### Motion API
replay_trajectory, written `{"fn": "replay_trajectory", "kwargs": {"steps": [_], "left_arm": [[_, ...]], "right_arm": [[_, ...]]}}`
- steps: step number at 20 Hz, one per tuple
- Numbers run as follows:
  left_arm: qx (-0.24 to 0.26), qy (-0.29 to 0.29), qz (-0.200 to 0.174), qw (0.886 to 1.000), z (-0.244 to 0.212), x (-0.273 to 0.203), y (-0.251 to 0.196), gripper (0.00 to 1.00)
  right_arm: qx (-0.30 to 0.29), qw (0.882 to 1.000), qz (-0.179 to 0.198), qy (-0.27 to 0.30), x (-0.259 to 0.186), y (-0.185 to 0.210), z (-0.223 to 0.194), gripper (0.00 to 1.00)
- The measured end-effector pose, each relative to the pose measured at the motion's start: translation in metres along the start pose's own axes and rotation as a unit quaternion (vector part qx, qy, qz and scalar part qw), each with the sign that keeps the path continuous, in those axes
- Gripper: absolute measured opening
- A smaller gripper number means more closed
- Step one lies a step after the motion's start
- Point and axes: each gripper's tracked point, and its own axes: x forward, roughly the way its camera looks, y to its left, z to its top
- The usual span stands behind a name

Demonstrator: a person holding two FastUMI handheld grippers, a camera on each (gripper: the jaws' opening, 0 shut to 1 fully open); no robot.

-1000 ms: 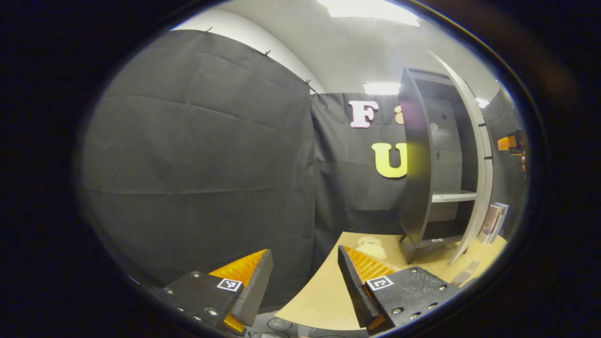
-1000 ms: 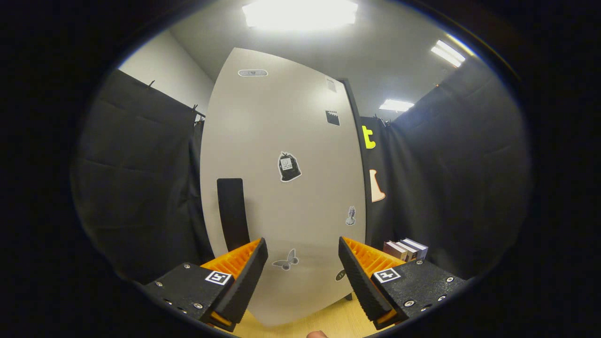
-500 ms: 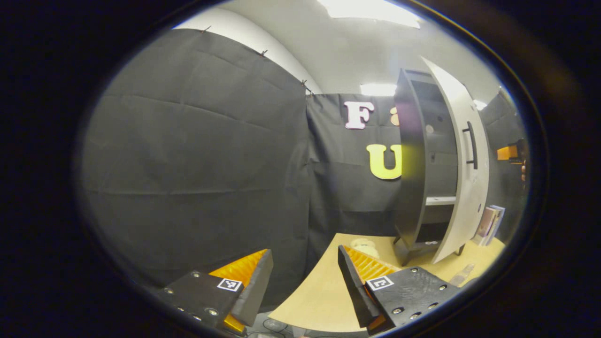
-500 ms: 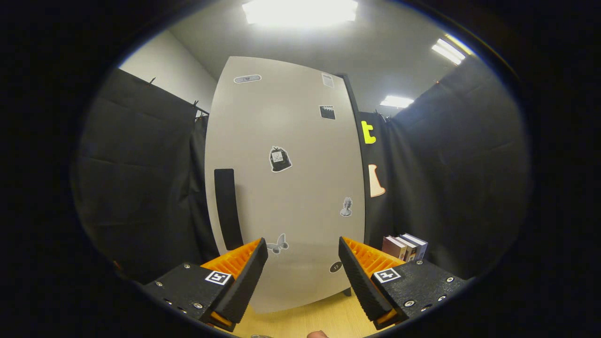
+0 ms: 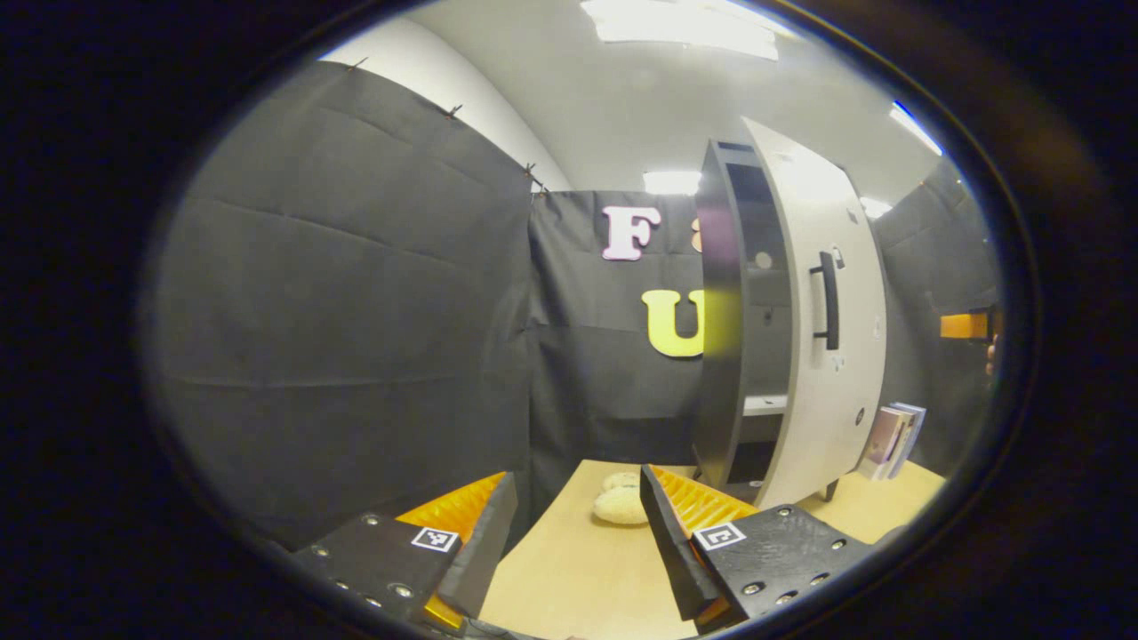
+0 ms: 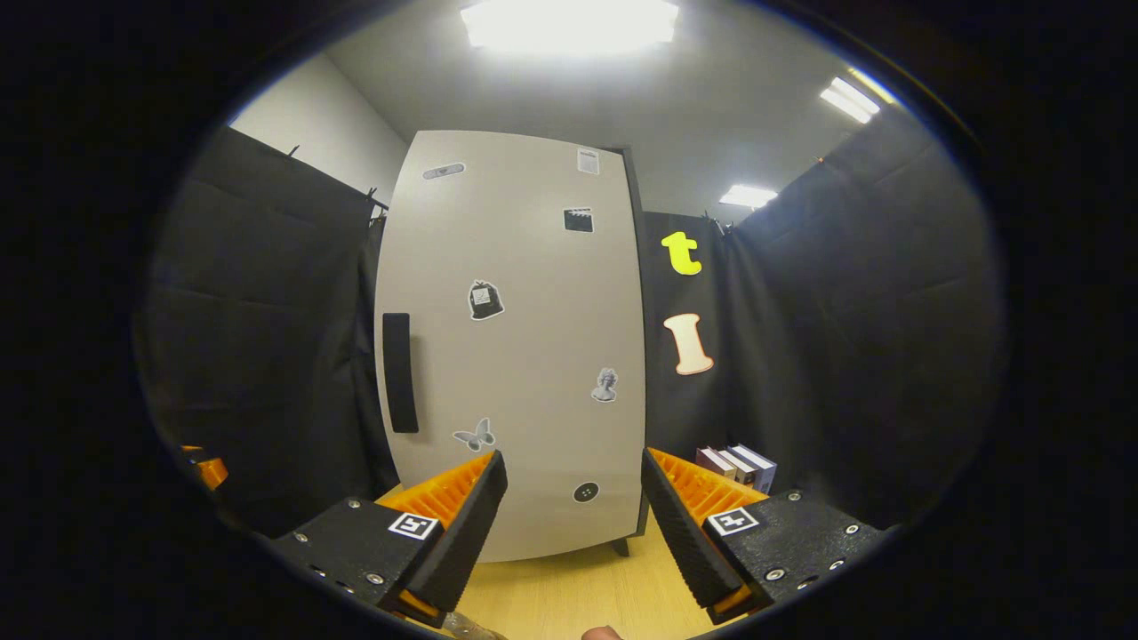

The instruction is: Open the cabinet door with the right hand, grasp the bottle in the cabinet with the left hand and place it on the coaster, then close the cabinet door with the right hand.

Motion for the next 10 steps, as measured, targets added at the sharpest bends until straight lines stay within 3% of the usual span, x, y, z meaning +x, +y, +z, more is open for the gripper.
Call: {"fn": "replay_trajectory", "kwargs": {"steps": [6, 7, 10], "left_arm": [[0.005, -0.023, -0.037, 0.999, 0.016, 0.002, -0.036, 0.80], [0.005, -0.024, -0.043, 0.999, 0.017, 0.002, -0.042, 0.86], [0.010, -0.026, -0.055, 0.998, 0.020, 0.001, -0.054, 0.79]], "right_arm": [[-0.012, 1.000, 0.002, -0.006, -0.015, -0.049, -0.001, 0.94], [-0.010, 1.000, 0.002, -0.009, -0.017, -0.055, 0.000, 0.94], [-0.010, 1.000, 0.001, -0.017, -0.024, -0.077, 0.004, 0.94]]}}
